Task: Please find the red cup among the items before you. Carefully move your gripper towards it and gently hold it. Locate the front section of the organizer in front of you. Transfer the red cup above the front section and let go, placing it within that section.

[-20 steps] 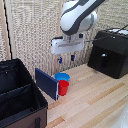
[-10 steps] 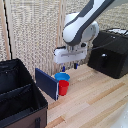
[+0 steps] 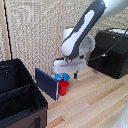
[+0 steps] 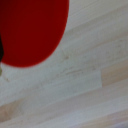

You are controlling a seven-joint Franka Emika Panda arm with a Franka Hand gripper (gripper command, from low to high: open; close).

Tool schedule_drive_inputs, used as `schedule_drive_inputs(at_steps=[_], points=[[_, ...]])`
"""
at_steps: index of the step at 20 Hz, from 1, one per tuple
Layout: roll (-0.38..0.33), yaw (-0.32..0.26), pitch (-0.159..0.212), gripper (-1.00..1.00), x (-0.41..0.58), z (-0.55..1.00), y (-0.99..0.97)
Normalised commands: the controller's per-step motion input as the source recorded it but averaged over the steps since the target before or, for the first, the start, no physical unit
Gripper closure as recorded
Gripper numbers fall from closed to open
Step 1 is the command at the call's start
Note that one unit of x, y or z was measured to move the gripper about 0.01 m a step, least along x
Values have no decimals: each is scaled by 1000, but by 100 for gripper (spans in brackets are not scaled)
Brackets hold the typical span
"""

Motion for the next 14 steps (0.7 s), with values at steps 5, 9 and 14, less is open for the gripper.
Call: schedule_drive_inputs(at_steps=[5, 9, 14], points=[[-110, 97, -1, -100, 101, -436, -35], [-73, 67, 0, 100, 108, -213, 0], [-21, 24, 0, 100, 0, -46, 6]])
